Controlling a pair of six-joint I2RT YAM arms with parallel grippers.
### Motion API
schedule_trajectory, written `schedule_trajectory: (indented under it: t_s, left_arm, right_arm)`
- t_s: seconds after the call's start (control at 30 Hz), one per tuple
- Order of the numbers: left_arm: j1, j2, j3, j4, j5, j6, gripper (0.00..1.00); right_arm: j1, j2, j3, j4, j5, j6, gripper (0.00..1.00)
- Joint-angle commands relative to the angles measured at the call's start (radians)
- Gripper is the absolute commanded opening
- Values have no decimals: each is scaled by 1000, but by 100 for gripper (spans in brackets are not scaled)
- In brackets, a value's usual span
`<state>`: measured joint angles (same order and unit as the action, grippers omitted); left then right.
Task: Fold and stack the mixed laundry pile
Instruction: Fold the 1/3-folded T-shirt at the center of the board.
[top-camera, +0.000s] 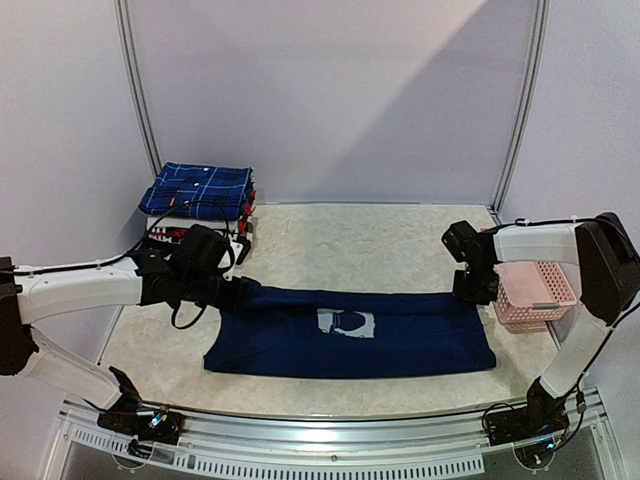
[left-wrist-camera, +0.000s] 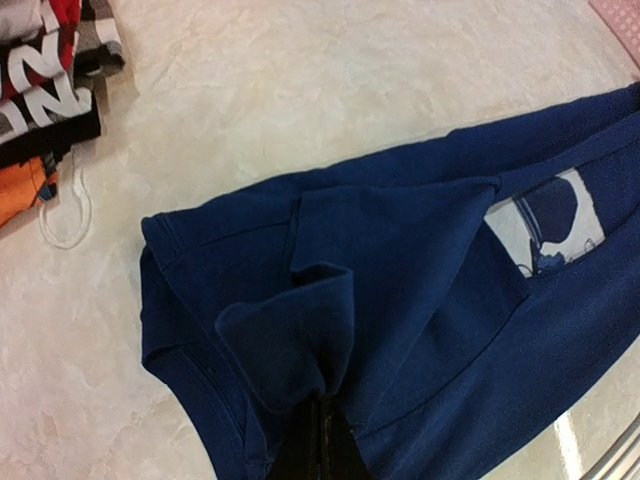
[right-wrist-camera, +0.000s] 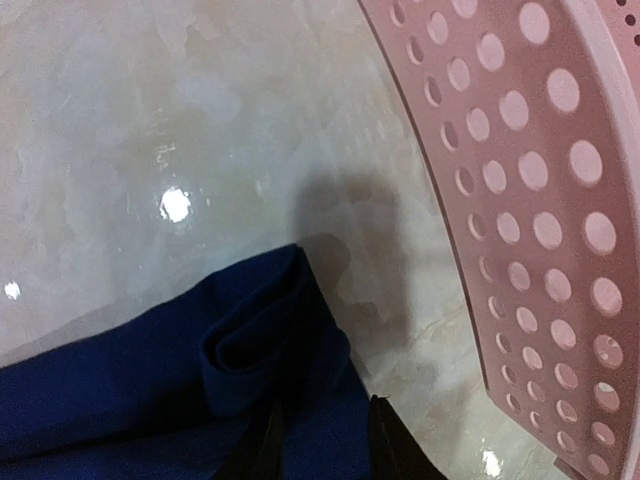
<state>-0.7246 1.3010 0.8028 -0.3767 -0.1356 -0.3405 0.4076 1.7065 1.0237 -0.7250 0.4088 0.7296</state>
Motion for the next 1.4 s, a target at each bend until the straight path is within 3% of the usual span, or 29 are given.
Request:
schedule_trajectory:
  t_s: [0.0, 0.37, 0.6, 0.8, 1.13, 1.27, 1.37]
  left_arm:
    - [-51, -29, -56, 40, -16, -55, 0]
    - [-116, -136, -140, -11, -89, -91, 0]
    - [-121, -151, -187, -5, -99, -107, 0]
    - [-129, -106, -210, 31, -102, -112, 4]
    - [-229, -156, -240, 62, -49, -95, 34]
    - [-233, -174, -238, 55, -166, -115, 53]
    - [-231, -153, -223, 64, -234, -112, 59]
  right_arm:
    - [6, -77, -41, 17, 1, 13, 32]
    - [79, -276, -94, 15, -82, -11, 48]
    - [82, -287, -108, 99, -122, -16, 48]
    - [81, -149, -94, 207, -129, -40, 41]
    - [81, 0, -94, 203, -91, -45, 34]
    - [81, -8, -120, 176, -68, -38, 31]
    - [81, -47, -144, 156, -57, -28, 31]
